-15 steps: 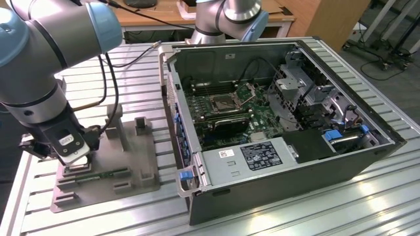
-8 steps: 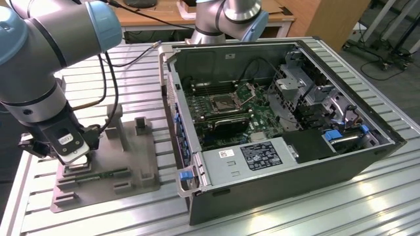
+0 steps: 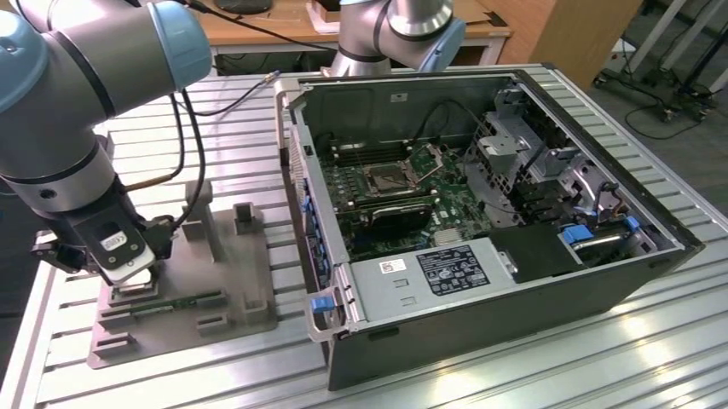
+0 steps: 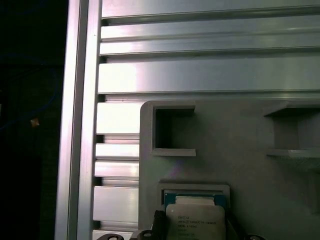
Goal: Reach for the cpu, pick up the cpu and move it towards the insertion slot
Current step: 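Pick up the cpu and move it towards the insertion slot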
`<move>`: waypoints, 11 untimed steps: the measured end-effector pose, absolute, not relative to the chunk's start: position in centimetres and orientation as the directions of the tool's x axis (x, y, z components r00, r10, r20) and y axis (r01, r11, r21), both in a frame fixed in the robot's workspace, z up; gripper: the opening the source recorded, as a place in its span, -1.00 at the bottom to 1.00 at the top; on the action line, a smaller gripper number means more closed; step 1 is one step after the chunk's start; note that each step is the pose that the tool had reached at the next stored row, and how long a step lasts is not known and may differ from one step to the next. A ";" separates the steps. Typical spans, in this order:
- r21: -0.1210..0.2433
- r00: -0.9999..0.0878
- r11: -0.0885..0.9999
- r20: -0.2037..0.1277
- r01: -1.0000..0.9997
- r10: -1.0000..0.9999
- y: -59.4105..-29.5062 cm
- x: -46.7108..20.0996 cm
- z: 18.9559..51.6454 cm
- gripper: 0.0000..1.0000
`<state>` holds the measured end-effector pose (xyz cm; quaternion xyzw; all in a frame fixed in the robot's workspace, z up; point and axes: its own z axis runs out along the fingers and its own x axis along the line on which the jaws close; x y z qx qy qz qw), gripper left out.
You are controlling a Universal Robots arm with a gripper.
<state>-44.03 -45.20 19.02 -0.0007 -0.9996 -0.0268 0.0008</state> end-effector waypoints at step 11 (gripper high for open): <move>0.055 -1.000 0.998 0.001 0.001 0.001 -45.2 -44.0 19.4 0.09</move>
